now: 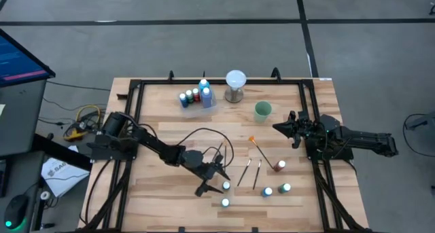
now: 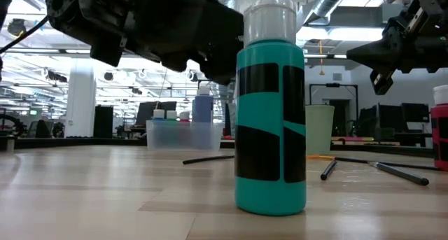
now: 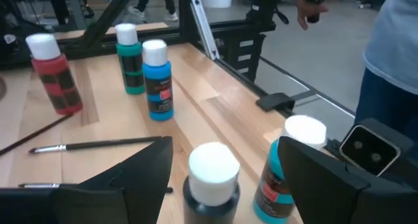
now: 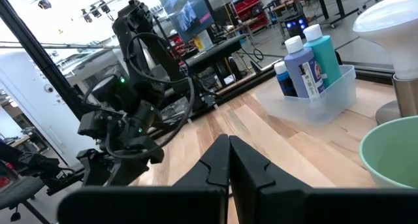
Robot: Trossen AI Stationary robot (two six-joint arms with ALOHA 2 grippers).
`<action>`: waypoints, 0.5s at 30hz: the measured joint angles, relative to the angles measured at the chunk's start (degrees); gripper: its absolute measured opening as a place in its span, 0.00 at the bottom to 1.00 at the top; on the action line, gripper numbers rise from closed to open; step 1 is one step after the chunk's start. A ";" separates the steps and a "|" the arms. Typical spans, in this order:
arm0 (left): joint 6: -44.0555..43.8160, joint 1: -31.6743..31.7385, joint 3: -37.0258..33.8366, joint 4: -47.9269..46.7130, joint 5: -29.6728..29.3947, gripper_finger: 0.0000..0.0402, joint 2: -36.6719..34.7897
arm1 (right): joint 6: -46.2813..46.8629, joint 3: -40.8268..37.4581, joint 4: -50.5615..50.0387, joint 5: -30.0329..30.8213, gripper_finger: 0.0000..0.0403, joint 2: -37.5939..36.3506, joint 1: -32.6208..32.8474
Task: Pick & Place Paint Supplies
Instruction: Put the small black paint bottle into the transparent bin
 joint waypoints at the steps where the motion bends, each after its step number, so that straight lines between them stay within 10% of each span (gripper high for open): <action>1: -0.01 0.00 0.00 0.00 -0.01 0.68 0.34 | 0.01 0.01 0.00 0.00 0.00 0.01 0.00; 15: -0.49 0.02 2.53 0.43 -0.02 0.59 2.95 | 0.01 0.00 0.00 -0.02 0.00 -0.01 0.00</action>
